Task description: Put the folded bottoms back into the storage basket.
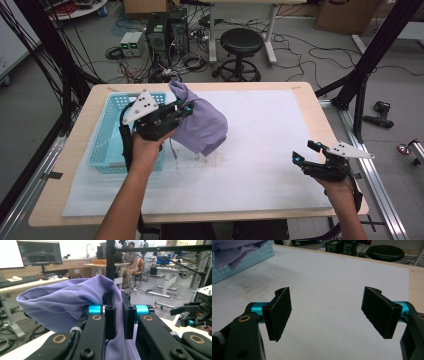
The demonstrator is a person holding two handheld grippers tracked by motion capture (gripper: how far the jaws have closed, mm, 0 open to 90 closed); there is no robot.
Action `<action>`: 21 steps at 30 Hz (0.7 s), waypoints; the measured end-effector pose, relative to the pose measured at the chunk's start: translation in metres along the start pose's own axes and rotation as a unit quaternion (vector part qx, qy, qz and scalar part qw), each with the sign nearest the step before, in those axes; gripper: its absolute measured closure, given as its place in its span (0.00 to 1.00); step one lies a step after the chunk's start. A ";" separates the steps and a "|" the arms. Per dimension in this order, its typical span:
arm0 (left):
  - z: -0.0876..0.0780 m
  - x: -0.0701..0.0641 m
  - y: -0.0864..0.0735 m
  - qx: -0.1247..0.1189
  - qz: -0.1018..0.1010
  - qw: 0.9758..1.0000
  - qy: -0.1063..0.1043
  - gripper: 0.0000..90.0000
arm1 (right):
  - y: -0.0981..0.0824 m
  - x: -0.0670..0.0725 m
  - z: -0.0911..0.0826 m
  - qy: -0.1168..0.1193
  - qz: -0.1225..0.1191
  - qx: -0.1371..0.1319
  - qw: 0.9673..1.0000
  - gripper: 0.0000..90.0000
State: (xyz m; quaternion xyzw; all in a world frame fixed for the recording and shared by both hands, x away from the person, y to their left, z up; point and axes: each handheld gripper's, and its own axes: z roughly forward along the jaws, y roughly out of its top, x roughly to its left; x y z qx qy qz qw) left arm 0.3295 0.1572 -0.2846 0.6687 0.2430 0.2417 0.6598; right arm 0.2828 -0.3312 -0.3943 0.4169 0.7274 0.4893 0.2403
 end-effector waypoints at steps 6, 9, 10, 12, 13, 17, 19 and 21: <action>-0.014 0.014 0.007 -0.008 0.004 1.000 0.010 0.93 | 0.001 0.002 0.001 0.001 -0.002 0.000 1.000 0.27; -0.023 0.020 0.009 -0.015 0.003 1.000 0.016 0.93 | 0.001 0.002 0.002 0.002 -0.001 -0.001 1.000 0.27; -0.023 0.020 0.009 -0.015 0.003 1.000 0.016 0.93 | 0.002 0.002 0.002 0.003 0.000 -0.001 1.000 0.27; -0.030 0.025 0.009 -0.019 0.002 1.000 0.022 0.93 | 0.002 0.002 0.002 0.002 -0.002 -0.001 1.000 0.27; -0.033 0.028 0.010 -0.021 0.001 0.999 0.025 0.93 | 0.002 0.002 0.002 0.002 -0.003 -0.001 1.000 0.27; -0.043 0.036 0.014 -0.024 0.001 0.999 0.034 0.93 | 0.002 0.003 0.002 0.003 -0.002 0.000 1.000 0.27; -0.052 0.044 0.018 -0.022 0.002 0.999 0.046 0.93 | 0.002 0.003 0.002 0.003 0.000 0.000 1.000 0.27; -0.055 0.046 0.019 -0.024 0.001 0.999 0.047 0.93 | 0.002 0.003 0.003 0.002 -0.001 0.000 1.000 0.27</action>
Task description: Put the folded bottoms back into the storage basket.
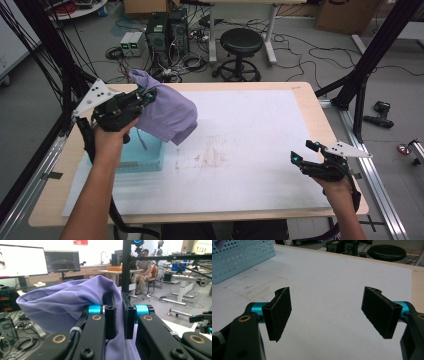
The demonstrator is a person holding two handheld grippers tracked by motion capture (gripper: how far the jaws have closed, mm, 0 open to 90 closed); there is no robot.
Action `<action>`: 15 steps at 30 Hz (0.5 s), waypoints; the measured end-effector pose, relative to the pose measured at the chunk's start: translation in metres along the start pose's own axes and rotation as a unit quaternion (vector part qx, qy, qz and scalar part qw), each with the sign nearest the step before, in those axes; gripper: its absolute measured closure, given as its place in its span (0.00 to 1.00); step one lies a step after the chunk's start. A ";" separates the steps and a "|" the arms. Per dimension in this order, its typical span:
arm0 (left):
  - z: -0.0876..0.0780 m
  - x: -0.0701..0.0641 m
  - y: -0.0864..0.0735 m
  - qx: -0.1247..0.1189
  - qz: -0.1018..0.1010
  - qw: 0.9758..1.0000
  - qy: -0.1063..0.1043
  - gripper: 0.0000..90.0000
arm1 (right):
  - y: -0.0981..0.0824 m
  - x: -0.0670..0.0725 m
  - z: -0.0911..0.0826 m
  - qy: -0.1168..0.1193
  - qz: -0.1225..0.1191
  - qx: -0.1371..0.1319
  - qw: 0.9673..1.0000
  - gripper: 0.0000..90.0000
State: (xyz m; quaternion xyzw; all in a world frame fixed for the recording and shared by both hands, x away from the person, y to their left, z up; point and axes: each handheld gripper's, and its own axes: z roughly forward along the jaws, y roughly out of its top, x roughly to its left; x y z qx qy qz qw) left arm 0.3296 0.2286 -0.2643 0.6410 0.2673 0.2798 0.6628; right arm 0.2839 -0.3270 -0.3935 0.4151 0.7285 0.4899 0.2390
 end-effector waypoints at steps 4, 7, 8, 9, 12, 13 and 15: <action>-0.015 0.014 0.007 0.000 0.003 1.000 0.019 0.93 | 0.000 0.001 0.001 0.001 -0.002 0.003 1.000 0.27; -0.024 0.023 0.006 -0.002 0.000 0.999 0.032 0.93 | 0.000 0.001 0.001 0.001 -0.002 0.004 1.000 0.27; -0.024 0.023 0.006 -0.002 0.000 0.999 0.032 0.93 | 0.000 0.001 0.001 0.001 -0.002 0.004 1.000 0.27; -0.029 0.029 0.005 -0.002 -0.004 0.999 0.041 0.93 | 0.000 0.001 0.001 0.000 -0.002 0.004 1.000 0.27; -0.037 0.039 -0.002 0.003 -0.016 0.998 0.061 0.93 | 0.000 0.002 0.001 0.001 -0.003 0.007 1.000 0.27; -0.040 0.045 -0.007 0.012 -0.023 0.997 0.077 0.93 | 0.000 0.003 0.001 0.001 -0.002 0.006 1.000 0.27; -0.045 0.057 -0.019 0.041 -0.053 0.989 0.129 0.85 | 0.001 0.004 0.001 0.002 -0.003 0.004 1.000 0.27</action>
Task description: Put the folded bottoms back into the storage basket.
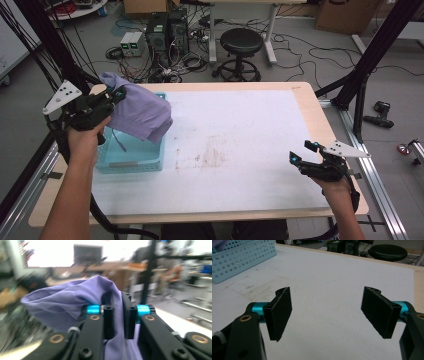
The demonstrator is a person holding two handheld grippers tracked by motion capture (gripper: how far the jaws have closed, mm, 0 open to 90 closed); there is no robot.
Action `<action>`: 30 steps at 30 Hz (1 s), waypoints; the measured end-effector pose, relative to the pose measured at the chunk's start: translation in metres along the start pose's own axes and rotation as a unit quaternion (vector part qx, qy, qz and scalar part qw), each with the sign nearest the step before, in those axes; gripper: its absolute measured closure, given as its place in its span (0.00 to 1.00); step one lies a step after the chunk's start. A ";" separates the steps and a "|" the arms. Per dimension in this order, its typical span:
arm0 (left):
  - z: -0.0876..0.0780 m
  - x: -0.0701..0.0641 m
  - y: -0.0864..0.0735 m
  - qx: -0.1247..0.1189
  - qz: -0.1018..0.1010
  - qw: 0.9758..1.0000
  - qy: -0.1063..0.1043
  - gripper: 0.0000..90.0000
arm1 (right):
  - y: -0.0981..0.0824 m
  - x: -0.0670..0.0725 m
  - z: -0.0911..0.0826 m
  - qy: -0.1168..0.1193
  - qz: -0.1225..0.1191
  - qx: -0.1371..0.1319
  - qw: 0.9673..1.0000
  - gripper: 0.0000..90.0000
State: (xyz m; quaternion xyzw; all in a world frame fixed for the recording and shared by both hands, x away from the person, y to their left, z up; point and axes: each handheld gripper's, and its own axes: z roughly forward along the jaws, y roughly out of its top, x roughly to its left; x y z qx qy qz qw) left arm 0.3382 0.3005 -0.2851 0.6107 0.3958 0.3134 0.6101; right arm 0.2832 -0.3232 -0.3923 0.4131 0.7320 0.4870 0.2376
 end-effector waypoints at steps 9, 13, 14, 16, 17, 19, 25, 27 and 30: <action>-0.022 0.023 -0.032 0.009 -0.056 0.992 0.110 0.39 | 0.005 0.006 0.002 0.007 -0.005 -0.004 1.000 0.27; -0.021 0.013 -0.036 -0.009 -0.052 0.995 0.083 0.36 | 0.004 0.007 0.004 0.009 -0.010 0.005 1.000 0.27; -0.019 0.010 -0.037 -0.010 -0.047 0.996 0.075 0.33 | 0.004 0.007 0.004 0.008 -0.013 0.006 1.000 0.27; -0.017 0.007 -0.037 -0.014 -0.043 0.997 0.067 0.30 | 0.004 0.007 0.004 0.008 -0.011 0.005 1.000 0.27; -0.013 0.000 -0.038 -0.022 -0.046 0.997 0.050 0.28 | 0.004 0.007 0.004 0.007 -0.010 0.005 1.000 0.27; -0.011 -0.003 -0.038 -0.023 -0.043 0.998 0.042 0.27 | 0.004 0.007 0.005 0.008 -0.010 0.006 1.000 0.27; 0.005 -0.030 -0.040 -0.021 -0.025 0.999 -0.008 0.25 | 0.002 0.006 0.006 0.004 -0.015 0.011 1.000 0.26; 0.012 -0.042 -0.045 -0.009 -0.016 0.999 -0.026 0.25 | 0.003 0.006 0.006 0.004 -0.015 0.010 1.000 0.26; 0.017 -0.051 -0.051 -0.010 -0.014 0.999 -0.034 0.25 | 0.004 0.007 0.007 0.004 -0.016 0.009 1.000 0.26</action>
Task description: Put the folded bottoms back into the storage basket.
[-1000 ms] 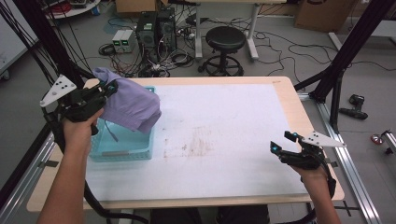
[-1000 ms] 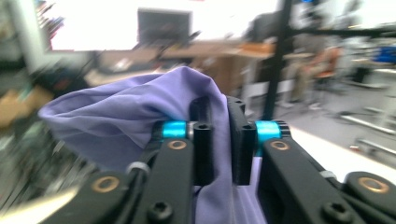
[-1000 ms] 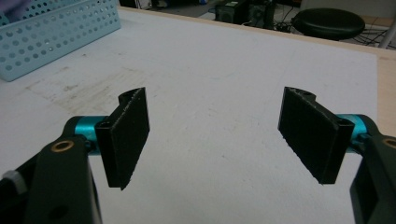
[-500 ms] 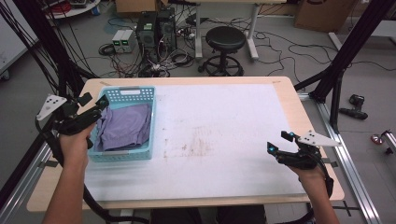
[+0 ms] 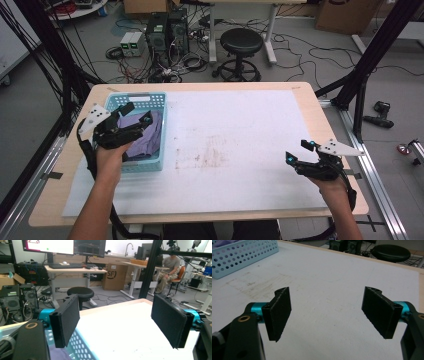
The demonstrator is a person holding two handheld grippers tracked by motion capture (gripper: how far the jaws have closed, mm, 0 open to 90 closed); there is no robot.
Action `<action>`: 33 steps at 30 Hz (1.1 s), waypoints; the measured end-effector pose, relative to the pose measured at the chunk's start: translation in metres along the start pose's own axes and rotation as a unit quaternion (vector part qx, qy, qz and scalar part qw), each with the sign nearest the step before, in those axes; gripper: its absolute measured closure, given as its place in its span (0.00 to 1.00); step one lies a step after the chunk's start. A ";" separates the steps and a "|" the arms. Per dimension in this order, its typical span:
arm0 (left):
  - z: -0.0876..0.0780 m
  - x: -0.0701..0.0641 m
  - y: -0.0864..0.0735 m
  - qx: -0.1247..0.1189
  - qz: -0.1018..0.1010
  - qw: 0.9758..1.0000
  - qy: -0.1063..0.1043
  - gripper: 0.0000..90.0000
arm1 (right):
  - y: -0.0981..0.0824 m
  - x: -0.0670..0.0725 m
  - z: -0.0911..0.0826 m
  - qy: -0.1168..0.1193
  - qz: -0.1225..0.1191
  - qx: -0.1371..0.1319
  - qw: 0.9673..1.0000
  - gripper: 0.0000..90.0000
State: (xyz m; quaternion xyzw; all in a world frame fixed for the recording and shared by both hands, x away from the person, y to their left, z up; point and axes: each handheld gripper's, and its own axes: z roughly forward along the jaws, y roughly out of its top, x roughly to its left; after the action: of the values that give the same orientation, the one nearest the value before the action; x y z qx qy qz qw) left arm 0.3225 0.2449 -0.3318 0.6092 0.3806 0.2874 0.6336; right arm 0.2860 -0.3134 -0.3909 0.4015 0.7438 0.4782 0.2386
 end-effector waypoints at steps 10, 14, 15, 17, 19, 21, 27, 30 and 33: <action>0.010 -0.026 -0.014 -0.001 0.016 0.999 -0.030 0.25 | 0.001 0.001 0.000 -0.002 -0.002 -0.001 1.000 0.26; 0.017 -0.036 -0.021 0.003 0.016 0.999 -0.037 0.25 | -0.001 0.001 0.002 0.000 0.000 0.002 1.000 0.26; 0.020 -0.037 -0.023 0.005 0.016 0.999 -0.040 0.25 | -0.001 0.001 0.002 0.001 0.000 0.002 1.000 0.26; 0.024 -0.041 -0.026 0.007 0.014 0.999 -0.044 0.25 | -0.001 0.001 0.002 0.000 0.001 0.001 1.000 0.26; 0.027 -0.046 -0.028 0.009 0.012 0.999 -0.049 0.25 | -0.001 0.001 0.001 0.001 0.002 0.002 1.000 0.26; 0.029 -0.048 -0.029 0.008 0.014 0.999 -0.048 0.25 | -0.001 0.001 0.002 0.000 0.003 0.001 1.000 0.26; 0.039 -0.059 -0.034 0.014 0.013 0.998 -0.055 0.25 | -0.001 0.002 0.003 0.002 0.000 0.003 1.000 0.26; 0.041 -0.061 -0.034 0.015 0.011 0.998 -0.059 0.25 | -0.001 0.002 0.003 0.002 0.001 0.002 1.000 0.26; 0.043 -0.063 -0.034 0.016 0.012 0.998 -0.059 0.25 | -0.001 0.002 0.003 0.003 0.000 0.002 1.000 0.26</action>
State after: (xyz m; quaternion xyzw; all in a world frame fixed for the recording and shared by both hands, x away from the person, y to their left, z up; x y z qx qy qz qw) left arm 0.3206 0.1660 -0.3588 0.6399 0.3398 0.2524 0.6413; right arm 0.2868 -0.3105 -0.3928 0.4005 0.7455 0.4780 0.2352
